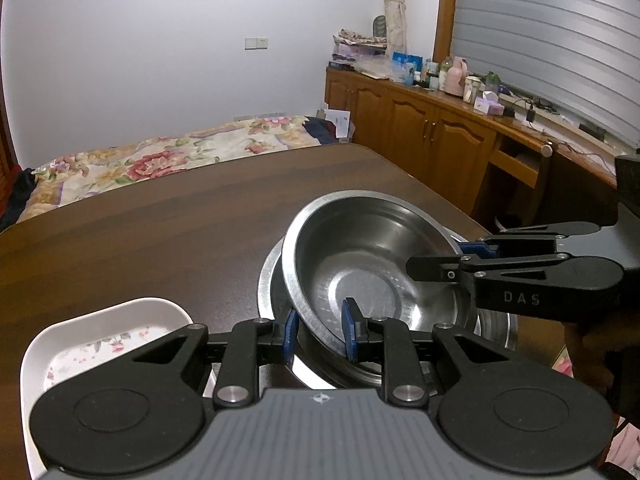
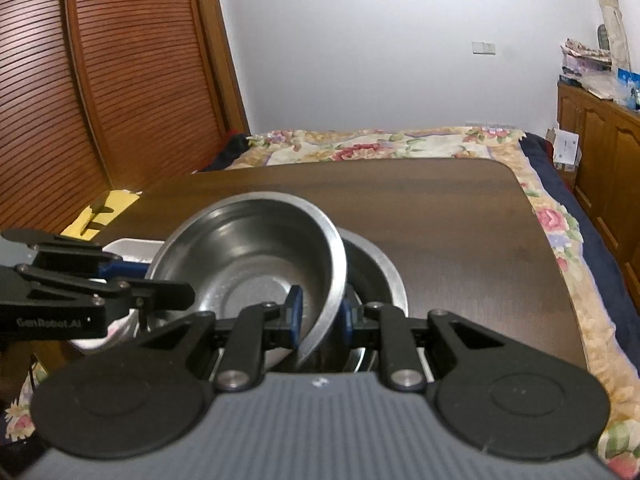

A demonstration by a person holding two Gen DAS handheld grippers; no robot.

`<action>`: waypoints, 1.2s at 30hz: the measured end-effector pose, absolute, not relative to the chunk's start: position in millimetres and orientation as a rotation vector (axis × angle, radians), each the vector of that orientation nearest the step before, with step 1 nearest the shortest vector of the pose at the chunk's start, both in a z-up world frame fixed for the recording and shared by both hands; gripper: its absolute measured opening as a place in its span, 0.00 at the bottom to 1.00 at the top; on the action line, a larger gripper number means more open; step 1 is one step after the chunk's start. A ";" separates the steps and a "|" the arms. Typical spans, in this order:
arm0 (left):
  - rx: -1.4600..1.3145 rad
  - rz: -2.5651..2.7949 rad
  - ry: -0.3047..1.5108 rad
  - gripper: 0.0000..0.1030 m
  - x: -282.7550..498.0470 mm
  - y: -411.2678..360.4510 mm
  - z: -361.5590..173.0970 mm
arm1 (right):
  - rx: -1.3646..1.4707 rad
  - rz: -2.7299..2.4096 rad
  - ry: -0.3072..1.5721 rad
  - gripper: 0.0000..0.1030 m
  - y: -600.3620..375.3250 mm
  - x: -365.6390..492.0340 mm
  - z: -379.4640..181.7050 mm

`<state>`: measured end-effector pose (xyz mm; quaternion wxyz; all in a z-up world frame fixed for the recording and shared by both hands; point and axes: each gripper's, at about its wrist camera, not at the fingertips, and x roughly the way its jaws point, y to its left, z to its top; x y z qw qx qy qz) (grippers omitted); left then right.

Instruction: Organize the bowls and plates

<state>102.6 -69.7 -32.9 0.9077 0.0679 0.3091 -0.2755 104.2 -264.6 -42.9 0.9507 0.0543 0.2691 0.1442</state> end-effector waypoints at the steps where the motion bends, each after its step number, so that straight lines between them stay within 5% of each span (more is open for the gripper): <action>1: 0.141 -0.567 0.638 0.25 102.7 -70.4 -33.2 | 0.106 0.289 0.543 0.21 -264.9 103.6 -43.6; 36: 0.126 -0.559 0.624 0.25 101.1 -71.1 -36.3 | -0.021 0.256 0.507 0.22 -254.6 95.1 -44.2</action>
